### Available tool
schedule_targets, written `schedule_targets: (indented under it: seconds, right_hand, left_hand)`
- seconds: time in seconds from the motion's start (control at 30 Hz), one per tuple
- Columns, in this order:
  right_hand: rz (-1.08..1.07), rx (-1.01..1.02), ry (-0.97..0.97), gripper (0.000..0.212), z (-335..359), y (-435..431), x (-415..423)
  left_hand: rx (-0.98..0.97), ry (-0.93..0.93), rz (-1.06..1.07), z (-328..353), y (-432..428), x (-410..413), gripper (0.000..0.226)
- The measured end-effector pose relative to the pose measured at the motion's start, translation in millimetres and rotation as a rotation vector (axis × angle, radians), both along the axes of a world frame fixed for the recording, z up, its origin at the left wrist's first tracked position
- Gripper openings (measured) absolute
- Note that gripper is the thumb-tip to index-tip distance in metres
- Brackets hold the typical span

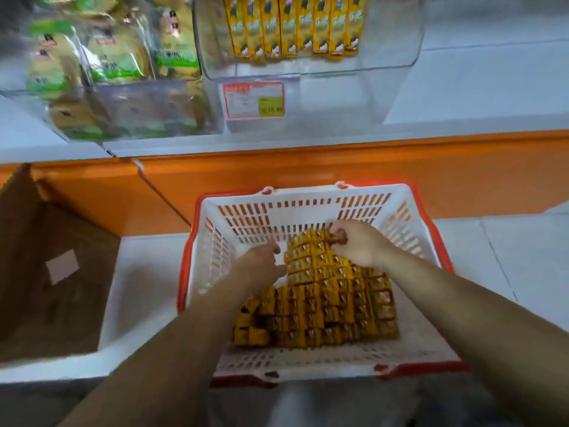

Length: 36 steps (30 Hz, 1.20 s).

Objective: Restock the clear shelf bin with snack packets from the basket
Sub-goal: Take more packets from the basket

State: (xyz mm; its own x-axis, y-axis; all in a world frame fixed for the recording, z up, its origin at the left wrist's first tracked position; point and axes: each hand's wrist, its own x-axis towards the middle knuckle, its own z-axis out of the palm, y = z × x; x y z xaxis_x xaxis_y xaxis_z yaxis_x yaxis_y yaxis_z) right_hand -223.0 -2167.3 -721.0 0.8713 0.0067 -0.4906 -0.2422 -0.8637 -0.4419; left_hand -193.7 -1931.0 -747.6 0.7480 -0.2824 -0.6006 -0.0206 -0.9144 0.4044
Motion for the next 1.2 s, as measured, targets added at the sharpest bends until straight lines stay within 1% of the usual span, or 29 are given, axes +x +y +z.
schedule_targets:
  seconds: [0.07,0.13,0.2,0.3,0.37,0.47,0.6,0.7,0.83,0.93,1.03,1.13,1.2]
  right_hand:
    - [-0.041,0.004,-0.046,0.049,-24.8,0.0,3.0]
    - [-0.057,-0.006,-0.085,0.058,-45.4,2.3,8.0]
    - [-0.09,-0.024,-0.102,0.065,-63.0,6.9,11.9]
    - [-0.108,-0.134,-0.166,0.059,-83.7,18.1,14.7]
    - [-0.105,-0.191,-0.181,0.058,-90.5,25.1,15.4]
    - [-0.117,-0.213,-0.171,0.054,-93.4,26.9,17.0]
    - [-0.079,-0.213,-0.168,0.058,-88.3,26.6,18.2]
    - [-0.048,-0.202,-0.151,0.06,-86.6,30.4,17.6]
    - [-0.065,-0.113,-0.116,0.059,-88.1,34.5,20.3]
    - [-0.159,0.044,-0.069,0.061,-89.6,36.7,27.3]
    - [-0.268,0.171,-0.072,0.064,-91.7,40.5,27.3]
    - [-0.25,0.179,-0.099,0.059,-94.7,42.9,25.0]
    - [-0.257,0.183,-0.114,0.059,-96.2,43.1,25.0]
  left_hand:
    - [-0.032,0.004,0.054,-24.9,-8.2,1.4,0.057]
    - [-0.056,-0.037,0.109,-46.9,-16.9,7.4,0.062]
    - [-0.134,-0.057,0.213,-66.7,-25.6,14.1,0.065]
    - [-0.279,-0.009,0.372,-92.2,-38.9,20.1,0.069]
    - [-0.364,0.028,0.435,-104.2,-46.9,20.3,0.062]
    - [-0.444,0.04,0.473,-114.0,-50.8,17.0,0.05]
    - [-0.559,0.124,0.544,-116.9,-44.0,17.4,0.043]
    - [-0.609,0.17,0.546,-117.0,-37.4,16.6,0.047]
    - [-0.598,0.172,0.494,-115.7,-32.4,14.5,0.049]
    - [-0.661,0.134,0.437,-112.7,-29.5,14.7,0.047]
    - [-0.675,0.12,0.385,-109.6,-28.7,14.3,0.047]
    - [-0.629,0.094,0.351,-108.7,-28.0,15.1,0.051]
    - [-0.626,0.072,0.327,-107.3,-26.8,15.9,0.049]
